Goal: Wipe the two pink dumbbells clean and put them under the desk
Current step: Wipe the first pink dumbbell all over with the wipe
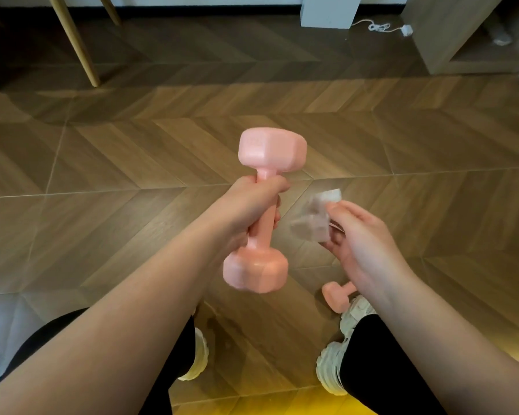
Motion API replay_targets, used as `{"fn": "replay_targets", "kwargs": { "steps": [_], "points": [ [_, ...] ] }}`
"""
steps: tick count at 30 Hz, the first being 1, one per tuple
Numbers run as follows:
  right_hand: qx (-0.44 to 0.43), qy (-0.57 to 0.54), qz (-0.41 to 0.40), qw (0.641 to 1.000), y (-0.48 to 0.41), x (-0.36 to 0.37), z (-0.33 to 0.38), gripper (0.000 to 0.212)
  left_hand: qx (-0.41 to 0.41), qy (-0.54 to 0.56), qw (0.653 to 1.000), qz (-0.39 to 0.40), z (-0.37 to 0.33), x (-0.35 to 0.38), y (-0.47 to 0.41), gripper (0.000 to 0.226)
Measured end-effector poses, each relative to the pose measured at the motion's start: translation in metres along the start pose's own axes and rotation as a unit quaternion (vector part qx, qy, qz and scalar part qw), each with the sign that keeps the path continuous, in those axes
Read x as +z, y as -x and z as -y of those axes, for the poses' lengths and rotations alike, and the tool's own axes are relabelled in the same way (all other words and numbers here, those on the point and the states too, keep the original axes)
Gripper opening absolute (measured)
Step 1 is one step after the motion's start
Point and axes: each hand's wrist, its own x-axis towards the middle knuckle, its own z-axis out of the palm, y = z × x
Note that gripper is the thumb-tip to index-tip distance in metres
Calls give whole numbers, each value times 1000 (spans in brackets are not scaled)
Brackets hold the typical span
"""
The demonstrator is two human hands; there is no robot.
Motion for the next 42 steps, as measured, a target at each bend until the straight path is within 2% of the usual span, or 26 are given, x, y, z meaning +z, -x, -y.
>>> {"fn": "replay_targets", "kwargs": {
  "steps": [3,7,10,12,14,16,19,23,27,30,32,36,39,42],
  "points": [
    [20,-25,21,999,0,4,1,12,-5,-42,999,4,2,1,-2,9],
    [32,-53,37,997,-1,6,-2,11,-2,-74,997,3,5,2,0,18],
    [70,-149,95,982,2,9,-5,21,16,-99,995,5,5,2,2,19],
    [94,-192,100,972,1,9,-6,24,33,-107,994,5,6,3,1,20],
    [84,-163,93,979,-1,10,-7,18,45,-100,994,2,7,3,1,22],
    [56,-94,84,990,-3,10,-8,14,50,-93,994,10,7,5,2,26],
    [32,18,89,995,-2,11,-12,8,49,-86,994,42,8,10,4,20],
    [14,51,66,996,1,12,-14,5,47,-134,987,76,7,11,3,16],
    [46,-40,55,997,-1,10,-5,8,45,-178,978,95,3,3,4,26],
    [81,-140,9,987,-11,4,7,11,28,-176,983,35,7,-5,2,31],
    [95,-195,-16,976,-17,-3,13,20,-15,-146,989,19,9,-7,6,34],
    [84,-292,-33,952,-21,-11,19,14,-114,6,988,104,15,4,19,55],
    [69,-343,-37,936,-19,-11,24,12,-143,121,972,144,18,17,24,58],
    [54,-355,-29,933,-16,-9,30,17,-146,182,959,162,18,23,24,69]
  ]
}}
